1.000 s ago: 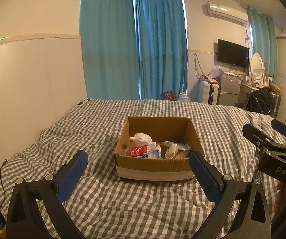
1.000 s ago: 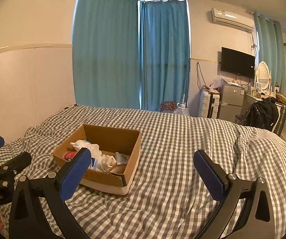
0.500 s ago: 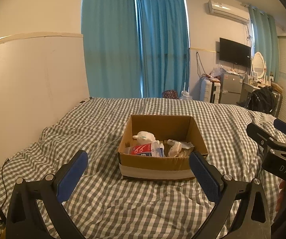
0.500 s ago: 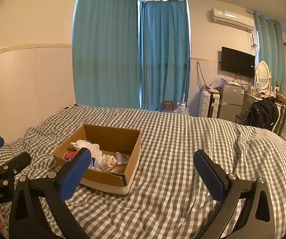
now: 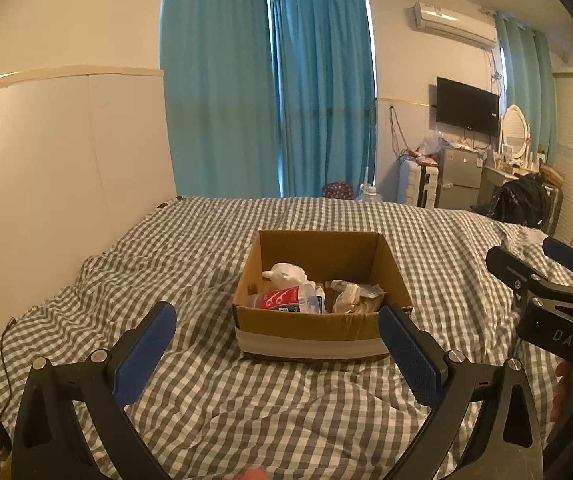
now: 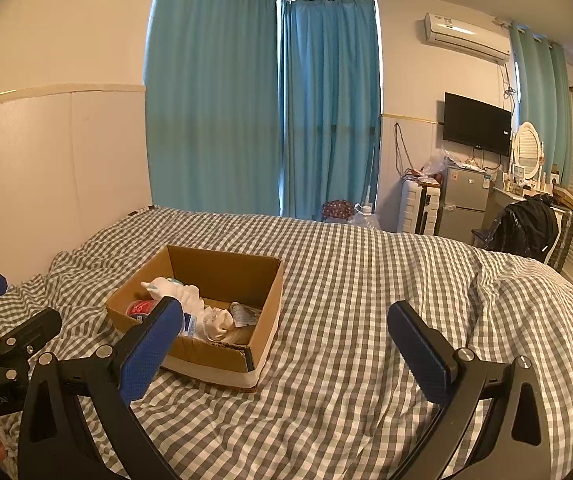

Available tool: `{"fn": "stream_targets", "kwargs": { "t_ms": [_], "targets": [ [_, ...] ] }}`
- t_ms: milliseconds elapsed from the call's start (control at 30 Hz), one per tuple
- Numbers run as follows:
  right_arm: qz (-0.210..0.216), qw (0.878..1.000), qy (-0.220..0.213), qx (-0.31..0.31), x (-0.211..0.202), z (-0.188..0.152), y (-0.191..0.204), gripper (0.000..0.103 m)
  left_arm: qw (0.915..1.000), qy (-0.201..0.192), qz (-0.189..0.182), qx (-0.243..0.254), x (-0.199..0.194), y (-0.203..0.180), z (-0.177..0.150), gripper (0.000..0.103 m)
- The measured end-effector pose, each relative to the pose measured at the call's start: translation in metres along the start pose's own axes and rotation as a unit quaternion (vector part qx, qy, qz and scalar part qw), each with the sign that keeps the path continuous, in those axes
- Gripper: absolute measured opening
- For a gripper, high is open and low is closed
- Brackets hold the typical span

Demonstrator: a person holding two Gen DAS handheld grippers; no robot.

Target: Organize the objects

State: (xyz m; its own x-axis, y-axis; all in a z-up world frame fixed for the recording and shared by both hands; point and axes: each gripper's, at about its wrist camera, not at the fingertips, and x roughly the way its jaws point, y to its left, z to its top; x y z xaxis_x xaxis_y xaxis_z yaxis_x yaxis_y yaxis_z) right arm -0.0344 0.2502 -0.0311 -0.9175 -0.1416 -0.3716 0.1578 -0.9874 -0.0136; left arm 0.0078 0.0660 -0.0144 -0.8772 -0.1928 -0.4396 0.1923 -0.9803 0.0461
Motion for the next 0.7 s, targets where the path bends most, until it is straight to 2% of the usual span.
{"fn": "stream_targets", "kwargs": {
  "t_ms": [700],
  "targets": [
    [0.000, 1.000, 0.003, 0.001, 0.0027, -0.0026, 0.0028, 0.103, 1.0000, 0.005, 0.005, 0.007, 0.0005, -0.0022, -0.0023, 0.103]
  ]
}}
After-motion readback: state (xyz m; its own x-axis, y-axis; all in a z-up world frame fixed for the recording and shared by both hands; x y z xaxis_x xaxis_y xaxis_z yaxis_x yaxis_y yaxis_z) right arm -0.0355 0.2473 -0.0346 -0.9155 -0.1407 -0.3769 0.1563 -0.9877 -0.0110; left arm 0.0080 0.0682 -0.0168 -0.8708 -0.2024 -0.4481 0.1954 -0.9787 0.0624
